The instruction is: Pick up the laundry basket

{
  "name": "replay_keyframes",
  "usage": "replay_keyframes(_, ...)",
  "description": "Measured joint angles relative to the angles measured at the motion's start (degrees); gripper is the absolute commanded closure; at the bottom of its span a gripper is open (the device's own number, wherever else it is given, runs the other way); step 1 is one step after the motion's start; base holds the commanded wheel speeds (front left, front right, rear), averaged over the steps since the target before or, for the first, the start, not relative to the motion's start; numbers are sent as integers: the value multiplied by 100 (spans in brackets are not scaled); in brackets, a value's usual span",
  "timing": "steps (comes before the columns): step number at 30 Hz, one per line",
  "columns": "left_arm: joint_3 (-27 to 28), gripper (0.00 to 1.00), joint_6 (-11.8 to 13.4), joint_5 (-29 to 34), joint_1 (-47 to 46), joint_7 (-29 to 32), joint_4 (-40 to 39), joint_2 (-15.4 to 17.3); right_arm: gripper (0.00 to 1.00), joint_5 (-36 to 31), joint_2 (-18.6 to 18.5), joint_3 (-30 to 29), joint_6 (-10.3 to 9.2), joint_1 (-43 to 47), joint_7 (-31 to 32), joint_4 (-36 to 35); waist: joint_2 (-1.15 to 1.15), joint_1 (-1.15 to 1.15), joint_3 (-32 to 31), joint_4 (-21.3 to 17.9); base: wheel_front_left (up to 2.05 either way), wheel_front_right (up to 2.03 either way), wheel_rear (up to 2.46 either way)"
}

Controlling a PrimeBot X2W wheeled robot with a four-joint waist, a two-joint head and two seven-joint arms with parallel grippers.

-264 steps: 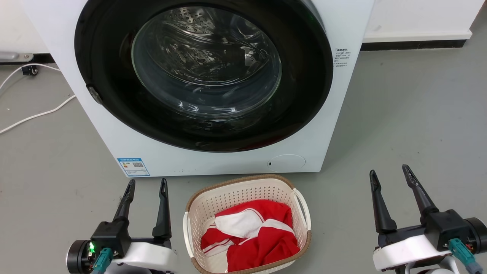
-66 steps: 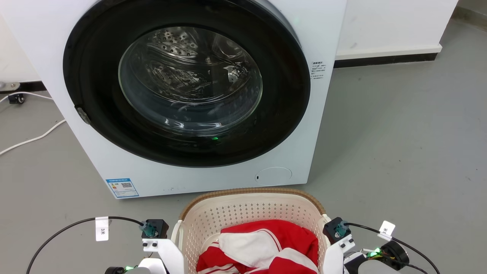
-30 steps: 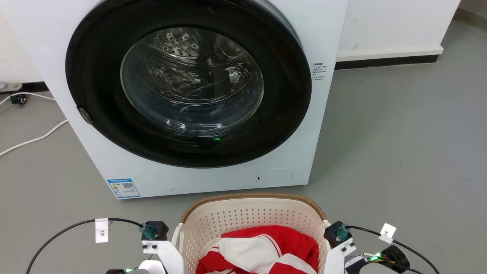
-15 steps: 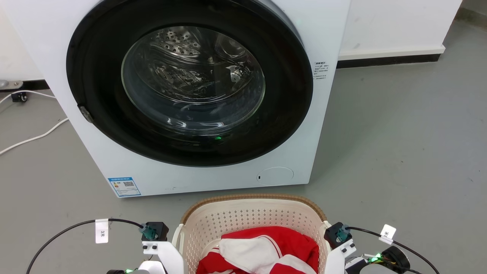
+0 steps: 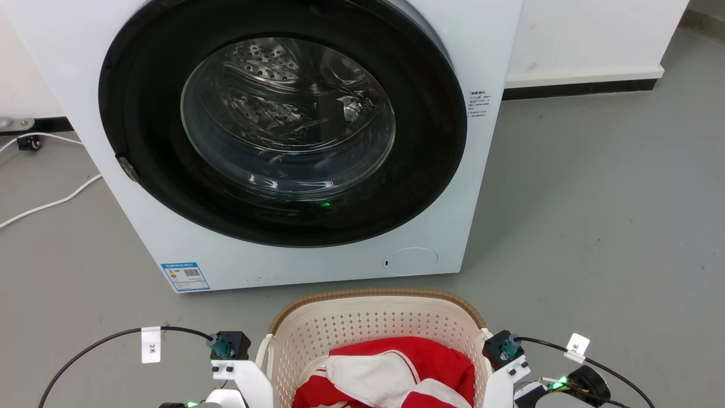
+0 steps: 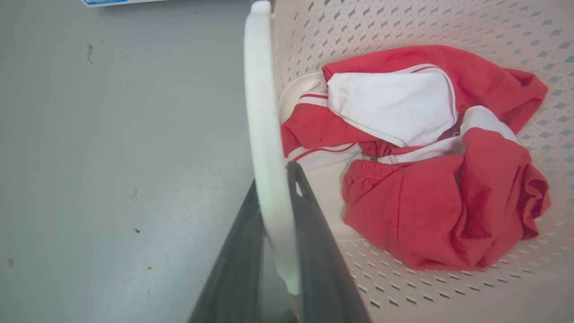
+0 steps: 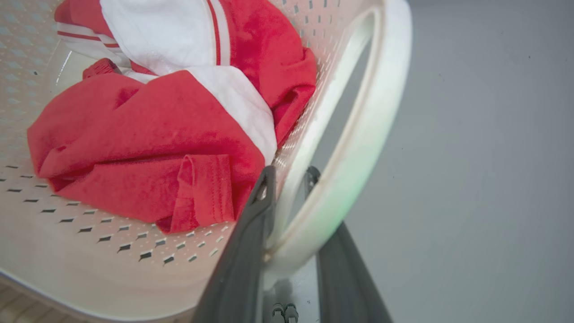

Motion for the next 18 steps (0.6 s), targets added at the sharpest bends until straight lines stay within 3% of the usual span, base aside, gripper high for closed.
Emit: replay_keyframes(18, -171, 100, 0, -182, 0, -26, 5, 5, 100, 187, -3, 210, 0, -20, -26, 35, 0, 0, 10, 3, 0, 0, 0)
